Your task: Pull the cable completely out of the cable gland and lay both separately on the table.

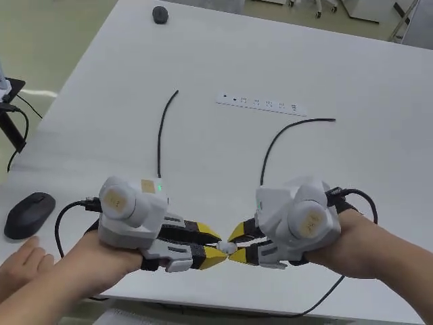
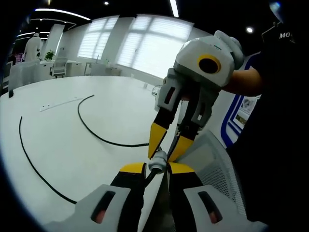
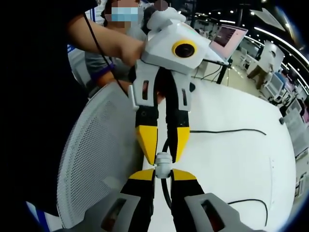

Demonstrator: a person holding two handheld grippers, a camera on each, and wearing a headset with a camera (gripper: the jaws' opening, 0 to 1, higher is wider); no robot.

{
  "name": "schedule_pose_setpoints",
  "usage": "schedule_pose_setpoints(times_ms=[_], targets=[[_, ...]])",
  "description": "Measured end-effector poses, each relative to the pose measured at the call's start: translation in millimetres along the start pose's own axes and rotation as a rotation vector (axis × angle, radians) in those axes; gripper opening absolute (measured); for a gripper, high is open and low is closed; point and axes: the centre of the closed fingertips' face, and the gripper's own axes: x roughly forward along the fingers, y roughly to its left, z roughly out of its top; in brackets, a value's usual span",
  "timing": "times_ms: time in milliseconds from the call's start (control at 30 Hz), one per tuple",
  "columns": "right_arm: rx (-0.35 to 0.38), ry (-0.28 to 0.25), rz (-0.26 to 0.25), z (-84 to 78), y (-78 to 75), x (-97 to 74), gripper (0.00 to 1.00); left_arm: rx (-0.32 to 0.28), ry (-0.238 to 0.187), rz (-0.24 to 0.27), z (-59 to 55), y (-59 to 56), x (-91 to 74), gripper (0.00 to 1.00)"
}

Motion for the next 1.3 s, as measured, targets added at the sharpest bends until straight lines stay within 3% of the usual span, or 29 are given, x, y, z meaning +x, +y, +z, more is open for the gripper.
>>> schedule_pose_setpoints(times_ms=[367,467,700,800,867,1000,1067,1200,1267,1300], targets=[[-0.027,-0.010,-0.018,-1.1,-0.5,-0.6,0.06,0.000,-0.010,0.000,-0.1,-0.3,1.7,0.16],[-0.038,-0.026,-0.021,-0.7,-0.8,-1.3,0.07,-0.058,-0.013,-0.002,0.2,0.6,0.6,0.15],[-0.041,-0.057,-0.035,0.1,-4.6,-4.6,0.08,-0.009,-0.020,0.015,6.0,1.2,1.1,0.15],[0.032,-0.073,-0.032,0.9,-5.5,-5.6,0.08,0.010,-0.008,0.015,9.1,0.0,0.1,0.15],[0.032,-0.085,-0.034,2.8,-7.2,-8.0,0.08,0.027,-0.006,0.018,11.1,-0.4,-1.2,0.15],[0.122,-0.139,-0.021,4.7,-8.5,-12.8,0.09,0.046,-0.013,0.020,15.7,-2.6,-3.8,0.15],[0.184,-0.174,-0.002,4.8,-8.6,-16.1,0.10,0.070,-0.020,0.020,18.4,-3.5,-4.5,0.15],[0.284,-0.182,0.051,-3.6,-9.8,-24.7,0.14,0.114,-0.011,0.026,19.4,-4.7,-4.8,0.15],[0.291,-0.212,0.045,-2.3,-16.4,-30.1,0.14,0.126,-0.009,0.026,19.4,-4.7,-5.0,0.15],[0.356,-0.246,0.070,0.1,-17.9,-33.8,0.16,0.133,-0.010,0.029,19.7,-3.6,-5.3,0.15]])
